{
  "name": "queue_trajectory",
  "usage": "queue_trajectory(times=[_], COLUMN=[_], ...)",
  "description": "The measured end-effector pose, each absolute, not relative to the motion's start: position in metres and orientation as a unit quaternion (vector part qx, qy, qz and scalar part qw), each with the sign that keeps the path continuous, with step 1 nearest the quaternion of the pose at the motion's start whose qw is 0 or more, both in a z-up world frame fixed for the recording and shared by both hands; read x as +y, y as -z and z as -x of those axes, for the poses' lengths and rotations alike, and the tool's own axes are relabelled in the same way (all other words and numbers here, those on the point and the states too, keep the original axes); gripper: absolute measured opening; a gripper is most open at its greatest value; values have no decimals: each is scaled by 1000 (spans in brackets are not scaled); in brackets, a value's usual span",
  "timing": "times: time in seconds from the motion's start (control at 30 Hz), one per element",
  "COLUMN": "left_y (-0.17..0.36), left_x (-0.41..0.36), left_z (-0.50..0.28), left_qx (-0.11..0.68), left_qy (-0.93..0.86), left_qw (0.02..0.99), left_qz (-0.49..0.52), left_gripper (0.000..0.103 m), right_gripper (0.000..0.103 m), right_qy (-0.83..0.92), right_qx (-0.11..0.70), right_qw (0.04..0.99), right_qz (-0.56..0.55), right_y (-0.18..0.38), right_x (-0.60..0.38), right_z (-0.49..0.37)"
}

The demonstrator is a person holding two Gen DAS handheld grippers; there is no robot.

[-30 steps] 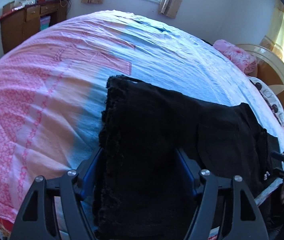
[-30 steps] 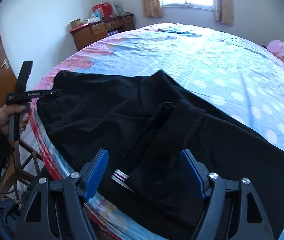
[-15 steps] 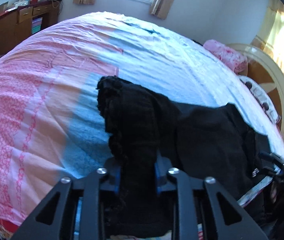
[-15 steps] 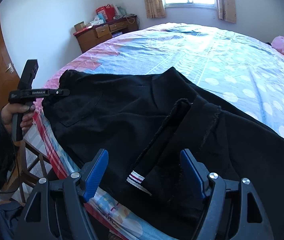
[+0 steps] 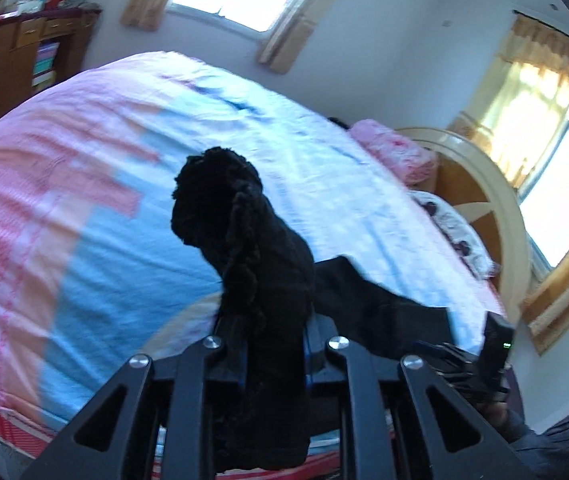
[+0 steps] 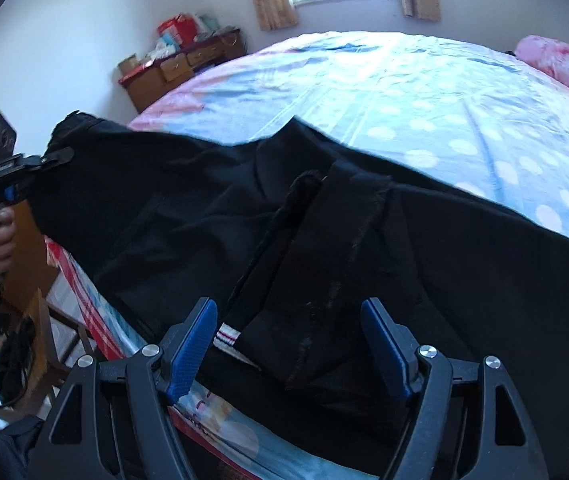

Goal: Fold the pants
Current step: 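Lift the leg end with the left gripper and fold it over the bundle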

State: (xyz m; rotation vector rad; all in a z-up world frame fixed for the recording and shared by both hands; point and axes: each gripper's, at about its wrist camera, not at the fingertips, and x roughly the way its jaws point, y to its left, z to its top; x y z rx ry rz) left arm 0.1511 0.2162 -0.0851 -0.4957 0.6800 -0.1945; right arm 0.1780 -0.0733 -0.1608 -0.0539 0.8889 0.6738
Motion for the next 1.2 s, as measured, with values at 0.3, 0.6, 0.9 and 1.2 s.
queue_trajectory(times=[0.3,0.6,0.9,1.2], left_y=[26,15,29,93], left_x=[120,15,-75,-142], left_z=[-181,-219,-254,-291], left_qx=[307,337,381,435], left_qy=[211,294,339,340], left_qw=[905,881,856,832], left_qz=[208,152,86,55], left_gripper=[17,17,17,21], right_gripper=[76,76,76,76], right_qy=[-256,-146,-90,-58], right_qx=[397,380,358,351], right_qw=[881,905,913,911], right_qz=[-27,-126,-174,-209], right_y=[139,137,140,149], right_x=[-133,-224,-280,-314], right_z=[-182,-183,-179,-181])
